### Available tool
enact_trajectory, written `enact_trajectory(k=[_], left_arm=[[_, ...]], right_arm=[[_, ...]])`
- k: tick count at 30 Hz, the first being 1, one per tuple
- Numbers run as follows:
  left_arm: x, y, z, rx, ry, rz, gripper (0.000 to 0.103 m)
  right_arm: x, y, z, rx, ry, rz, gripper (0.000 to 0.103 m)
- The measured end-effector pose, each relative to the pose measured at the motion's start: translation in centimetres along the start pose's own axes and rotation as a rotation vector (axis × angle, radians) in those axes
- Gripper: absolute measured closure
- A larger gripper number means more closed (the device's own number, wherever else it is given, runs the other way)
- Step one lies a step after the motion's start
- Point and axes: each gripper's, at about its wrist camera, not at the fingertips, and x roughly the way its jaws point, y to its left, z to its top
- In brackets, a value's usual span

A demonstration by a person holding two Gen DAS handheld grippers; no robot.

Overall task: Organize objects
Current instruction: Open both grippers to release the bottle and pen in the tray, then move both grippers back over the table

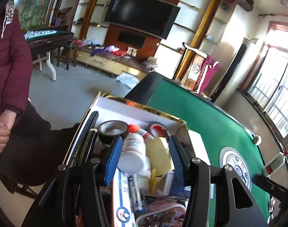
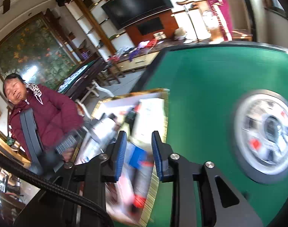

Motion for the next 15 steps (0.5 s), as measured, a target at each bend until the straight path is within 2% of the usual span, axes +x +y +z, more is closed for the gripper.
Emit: enact_trajectory(k=[1,4,5,7,9,11,12,13,15], left_arm=[[-0.4,-0.5,0.0,0.016,-0.012,-0.006,0.058],[-2.2,-3.1,-0.4,0.087,-0.034,-0.095,0.056],[-3.0,-5.0,-1.1,0.143,-0.033,-0.129,0.05],[-3.8,-8.0,-2.4,0.232,-0.002,-0.184,0.045],[-4.1,-12.2,-4.8,0.319,0.091,-0.307,0.045],[-3.2,-15.6,-7.6,0.358,0.23,-0.399,0.045],[-2.8,-16.9,-8.8,0.375,0.273,-0.414,0.045],[-1.9,-19.0,-10.8,0.429,0.328,-0.394,0.045],[-0.7,-21.5,-13.3,0.491,0.375,-0.334,0.045]], right_arm=[[-1.6,-1.7,-0.7,0.026,-0.009,-0.017,0.071],[-6.0,-6.3,-2.6,0.096,-0.021,-0.079,0.071],[-7.7,-8.0,-3.2,0.116,-0.028,-0.115,0.069],[-10.3,-10.5,-4.0,0.145,-0.039,-0.187,0.064],[-12.7,-12.8,-4.4,0.177,-0.049,-0.244,0.064],[-14.5,-14.4,-4.5,0.189,-0.056,-0.294,0.064],[-15.4,-15.4,-4.1,0.192,-0.056,-0.33,0.064],[-15.9,-16.1,-3.5,0.19,-0.051,-0.358,0.064],[-17.1,-17.5,-2.1,0.193,-0.074,-0.4,0.064]])
